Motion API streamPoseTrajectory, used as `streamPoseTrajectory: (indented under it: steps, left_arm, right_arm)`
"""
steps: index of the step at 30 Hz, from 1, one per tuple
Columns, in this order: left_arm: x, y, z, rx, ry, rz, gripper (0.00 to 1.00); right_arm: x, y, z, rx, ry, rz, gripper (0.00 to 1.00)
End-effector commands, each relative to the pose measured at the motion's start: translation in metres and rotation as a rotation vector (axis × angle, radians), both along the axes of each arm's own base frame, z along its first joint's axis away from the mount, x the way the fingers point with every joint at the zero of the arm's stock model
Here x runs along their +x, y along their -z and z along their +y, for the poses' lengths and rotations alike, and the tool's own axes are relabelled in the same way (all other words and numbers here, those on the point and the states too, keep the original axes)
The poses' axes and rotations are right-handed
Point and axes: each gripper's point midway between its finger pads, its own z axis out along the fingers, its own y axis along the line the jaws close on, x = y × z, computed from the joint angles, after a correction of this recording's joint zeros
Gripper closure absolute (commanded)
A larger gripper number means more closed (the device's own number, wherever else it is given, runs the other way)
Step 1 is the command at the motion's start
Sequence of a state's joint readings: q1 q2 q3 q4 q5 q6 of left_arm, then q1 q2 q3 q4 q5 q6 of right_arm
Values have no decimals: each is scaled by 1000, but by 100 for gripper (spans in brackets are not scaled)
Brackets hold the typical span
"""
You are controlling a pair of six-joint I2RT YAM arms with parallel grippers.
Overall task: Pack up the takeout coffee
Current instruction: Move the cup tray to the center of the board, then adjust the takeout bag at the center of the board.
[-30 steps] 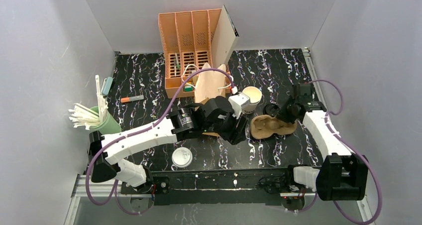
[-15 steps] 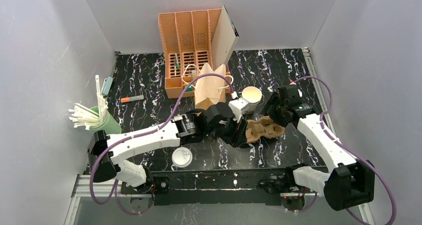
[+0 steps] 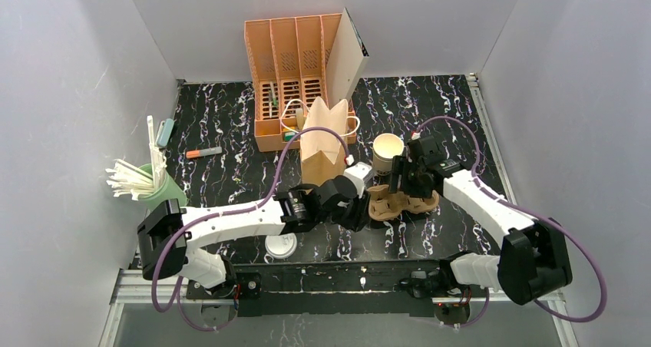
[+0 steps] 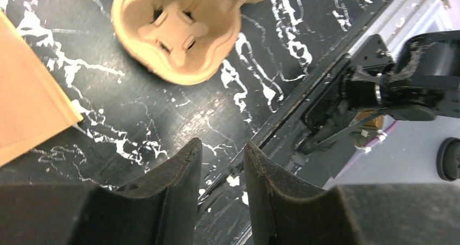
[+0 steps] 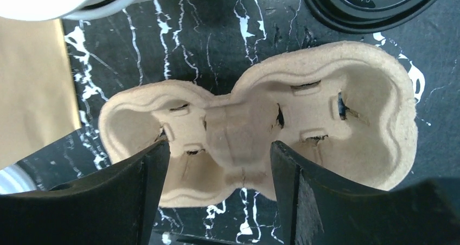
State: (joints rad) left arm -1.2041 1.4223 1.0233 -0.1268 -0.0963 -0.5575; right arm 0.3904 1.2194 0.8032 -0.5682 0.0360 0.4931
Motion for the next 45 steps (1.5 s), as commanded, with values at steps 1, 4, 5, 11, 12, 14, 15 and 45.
streamPoseTrajectory:
  steps: [1,4,5,11,12,14,15,45]
  left_arm:
    - [7,5,11,-45,-100,-13,69]
    - [5,19,20,-46,-126,-2,72]
    - [5,21,19,-66,-134,1,72]
    - [5,50,29,-59,-173,18,75]
    - [6,54,32,-50,-184,12,75]
    - [10,61,38,-43,-210,-5,75]
    - [12,64,41,-40,-222,-11,75]
    - [-6,17,31,439,16,-415,63]
  right_arm:
    - [16,7,-2,-85,-9,-37,24]
    - [15,16,1,-119,-18,-19,28]
    - [14,18,2,-123,-23,-14,29]
    - [7,13,14,-83,-54,-20,39]
    - [6,10,16,-70,-55,-23,40]
    - [2,5,19,-40,-60,-28,42]
    - [0,2,22,-20,-65,-29,44]
    - [4,-33,8,-6,6,-191,35]
